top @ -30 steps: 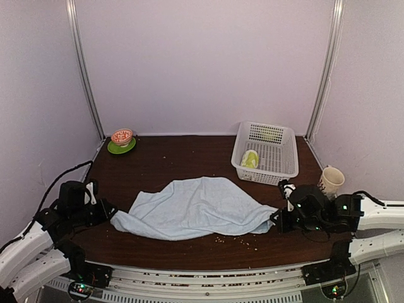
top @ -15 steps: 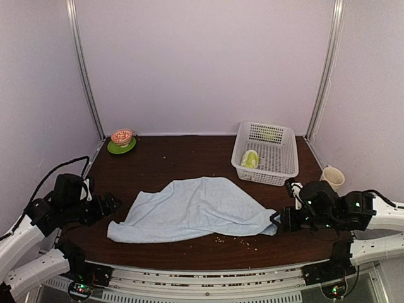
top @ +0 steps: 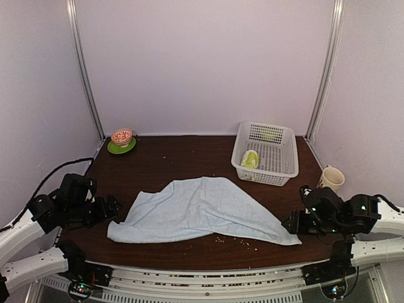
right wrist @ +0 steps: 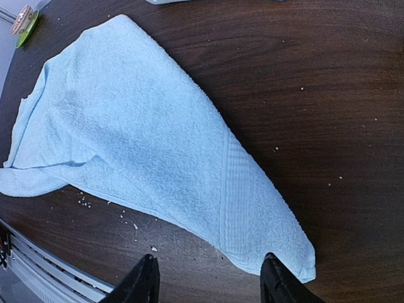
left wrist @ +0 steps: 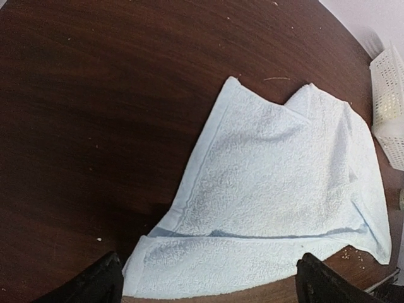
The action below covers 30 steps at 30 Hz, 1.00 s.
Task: Roll the towels
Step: Flatten out the towel at the center of the board.
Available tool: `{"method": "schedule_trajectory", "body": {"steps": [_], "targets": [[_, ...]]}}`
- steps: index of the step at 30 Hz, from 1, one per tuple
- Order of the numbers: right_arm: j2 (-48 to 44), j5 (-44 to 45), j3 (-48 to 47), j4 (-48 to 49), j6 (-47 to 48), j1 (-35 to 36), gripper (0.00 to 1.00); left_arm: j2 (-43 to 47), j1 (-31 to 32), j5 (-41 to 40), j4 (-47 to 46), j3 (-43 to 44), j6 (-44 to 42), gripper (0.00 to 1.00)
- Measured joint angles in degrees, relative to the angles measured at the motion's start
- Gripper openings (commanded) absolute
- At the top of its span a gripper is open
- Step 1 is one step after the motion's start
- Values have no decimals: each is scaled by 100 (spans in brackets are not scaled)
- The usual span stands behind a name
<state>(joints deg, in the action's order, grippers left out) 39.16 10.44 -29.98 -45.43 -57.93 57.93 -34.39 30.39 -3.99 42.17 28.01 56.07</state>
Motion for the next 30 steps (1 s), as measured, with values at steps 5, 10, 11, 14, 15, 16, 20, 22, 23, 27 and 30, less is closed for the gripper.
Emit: {"method": "schedule_trajectory", "body": {"steps": [5, 10, 11, 14, 15, 16, 20, 22, 23, 27, 30], "targets": [[-13, -9, 4, -334, -271, -7, 54, 0, 0, -92, 2, 0, -4, 98], [-409, 96, 433, -785, -1132, -9, 55, 28, 0, -188, 2, 0, 2, 98], [-597, 111, 581, -894, -1309, -11, 55, 55, 0, -223, 2, -2, 9, 98], [-1010, 109, 907, -1095, -1851, -13, 55, 192, 0, -332, 15, -17, 44, 98], [-1051, 103, 986, -1123, -1998, -15, 55, 254, 0, -382, 26, -26, 63, 98], [-1073, 87, 1054, -1134, -2175, -17, 55, 291, 0, -415, 42, -26, 72, 98], [-1152, -33, 1322, -962, -2710, -17, 54, 413, 0, -570, 52, -55, 109, 98], [-1158, -85, 1423, -824, -2935, -17, 53, 417, 0, -612, 52, -59, 109, 98], [-1158, -122, 1469, -743, -3045, -17, 51, 417, 0, -623, 52, -59, 109, 98], [-1158, -177, 1591, -420, -3368, -17, 40, 415, 0, -634, 52, -59, 107, 98], [-1182, -175, 1703, -151, -3587, -17, 28, 417, 0, -636, 52, -59, 107, 98]]}}
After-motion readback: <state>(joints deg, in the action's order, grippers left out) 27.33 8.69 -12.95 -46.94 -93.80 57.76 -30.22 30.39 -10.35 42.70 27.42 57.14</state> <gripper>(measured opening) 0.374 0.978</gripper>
